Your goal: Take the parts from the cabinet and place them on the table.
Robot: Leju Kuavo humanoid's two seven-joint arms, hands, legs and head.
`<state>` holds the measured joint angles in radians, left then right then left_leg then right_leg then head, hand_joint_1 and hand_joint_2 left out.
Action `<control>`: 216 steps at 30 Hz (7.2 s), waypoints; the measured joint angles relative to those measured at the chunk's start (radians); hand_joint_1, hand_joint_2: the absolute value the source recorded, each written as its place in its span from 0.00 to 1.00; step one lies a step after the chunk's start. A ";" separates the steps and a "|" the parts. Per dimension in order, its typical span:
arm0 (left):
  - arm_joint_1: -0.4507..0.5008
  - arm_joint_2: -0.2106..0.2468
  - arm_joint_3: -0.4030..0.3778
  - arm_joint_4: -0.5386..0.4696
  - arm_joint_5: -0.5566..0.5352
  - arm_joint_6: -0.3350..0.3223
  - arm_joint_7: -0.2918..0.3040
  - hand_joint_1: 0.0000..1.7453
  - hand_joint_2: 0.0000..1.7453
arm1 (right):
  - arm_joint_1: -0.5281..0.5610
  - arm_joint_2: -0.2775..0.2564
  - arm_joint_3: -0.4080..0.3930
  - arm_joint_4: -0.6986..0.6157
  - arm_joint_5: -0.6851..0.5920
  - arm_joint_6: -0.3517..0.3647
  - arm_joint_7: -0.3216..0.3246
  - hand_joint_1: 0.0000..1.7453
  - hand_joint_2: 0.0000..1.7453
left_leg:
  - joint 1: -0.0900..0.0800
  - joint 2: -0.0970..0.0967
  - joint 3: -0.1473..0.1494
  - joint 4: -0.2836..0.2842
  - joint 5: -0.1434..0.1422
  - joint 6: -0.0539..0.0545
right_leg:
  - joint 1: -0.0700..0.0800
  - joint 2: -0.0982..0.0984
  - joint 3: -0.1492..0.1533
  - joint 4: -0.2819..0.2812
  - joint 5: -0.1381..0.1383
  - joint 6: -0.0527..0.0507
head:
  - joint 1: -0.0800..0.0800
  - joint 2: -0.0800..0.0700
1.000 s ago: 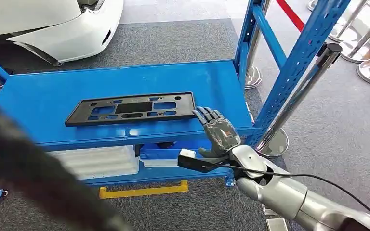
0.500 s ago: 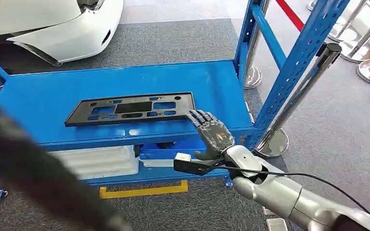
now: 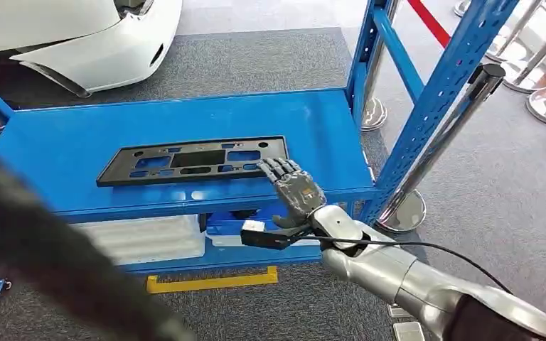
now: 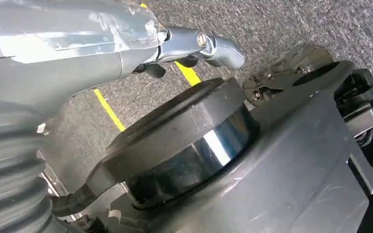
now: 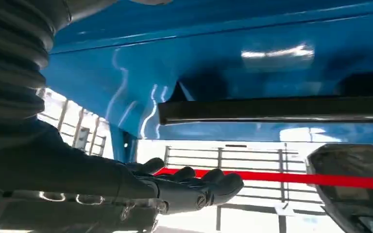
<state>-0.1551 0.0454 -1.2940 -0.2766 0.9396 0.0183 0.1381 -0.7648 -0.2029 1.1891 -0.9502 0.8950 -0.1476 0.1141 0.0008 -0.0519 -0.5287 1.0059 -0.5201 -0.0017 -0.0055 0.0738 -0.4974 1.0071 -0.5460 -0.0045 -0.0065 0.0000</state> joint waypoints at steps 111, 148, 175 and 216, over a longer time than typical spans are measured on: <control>0.023 -0.041 -0.025 0.009 -0.009 0.011 -0.035 0.00 0.00 | 0.155 0.097 -0.233 -0.519 -0.016 -0.376 0.135 0.00 1.00 | 0.000 0.001 0.000 0.002 0.000 0.000 | -0.001 0.001 0.000 0.000 0.000 0.000 | 0.002 0.000; 0.017 -0.048 -0.021 0.027 0.032 0.013 -0.025 0.00 0.00 | 0.208 0.096 -0.285 -0.526 -0.019 -0.365 0.104 0.00 1.00 | 0.016 0.042 -0.133 0.329 -0.155 -0.030 | -0.016 -0.070 -0.094 0.054 0.028 -0.006 | -0.024 0.000; 0.031 -0.058 -0.019 0.033 0.036 0.028 -0.026 0.00 0.00 | 0.205 0.085 -0.289 -0.526 -0.034 -0.325 0.121 0.00 1.00 | -0.006 0.046 0.020 0.009 -0.026 0.015 | 0.001 -0.069 -0.128 0.033 0.081 0.005 | -0.012 0.000; 0.032 -0.056 -0.019 0.035 -0.013 0.016 -0.020 0.00 0.00 | 0.004 0.120 -0.017 0.082 0.278 0.181 0.178 0.00 1.00 | -0.003 0.045 0.033 -0.008 -0.028 0.004 | 0.001 -0.074 -0.118 0.030 0.077 -0.001 | -0.010 0.000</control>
<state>-0.1234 -0.0107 -1.3134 -0.2415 0.9262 0.0343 0.1179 -0.7608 -0.0828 1.1719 -0.8682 1.1726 0.0336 0.2918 -0.0018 -0.0071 -0.4961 0.9976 -0.5484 0.0020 -0.0041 0.0000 -0.6154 1.0372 -0.4694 -0.0054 -0.0168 -0.0004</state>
